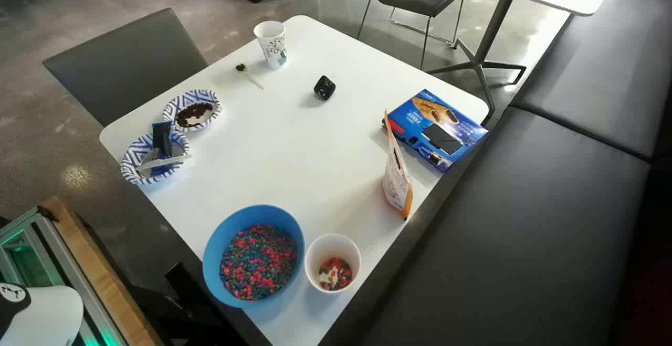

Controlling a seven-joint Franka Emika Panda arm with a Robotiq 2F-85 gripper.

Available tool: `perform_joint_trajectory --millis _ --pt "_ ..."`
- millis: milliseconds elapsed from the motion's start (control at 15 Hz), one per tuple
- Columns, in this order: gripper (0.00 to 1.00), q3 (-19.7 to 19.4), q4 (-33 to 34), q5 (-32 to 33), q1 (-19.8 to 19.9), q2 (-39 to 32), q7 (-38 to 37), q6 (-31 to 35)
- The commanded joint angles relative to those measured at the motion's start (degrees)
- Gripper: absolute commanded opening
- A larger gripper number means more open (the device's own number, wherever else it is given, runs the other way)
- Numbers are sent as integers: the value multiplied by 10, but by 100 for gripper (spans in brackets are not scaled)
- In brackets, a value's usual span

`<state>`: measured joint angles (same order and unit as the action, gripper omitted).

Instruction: Move the blue bowl to the center of the table.

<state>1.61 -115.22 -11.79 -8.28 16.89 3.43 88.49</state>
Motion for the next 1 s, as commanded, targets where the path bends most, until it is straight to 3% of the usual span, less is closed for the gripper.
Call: perform_joint_trajectory --millis 0,400,600,933 --pt "100 10 1 -2 12 0 2 -2" --pt "100 10 1 -2 12 0 2 -2" --pt "100 1 -7 -13 38 -23 -75 21" --pt "100 -9 -96 -6 83 -6 -163 105"
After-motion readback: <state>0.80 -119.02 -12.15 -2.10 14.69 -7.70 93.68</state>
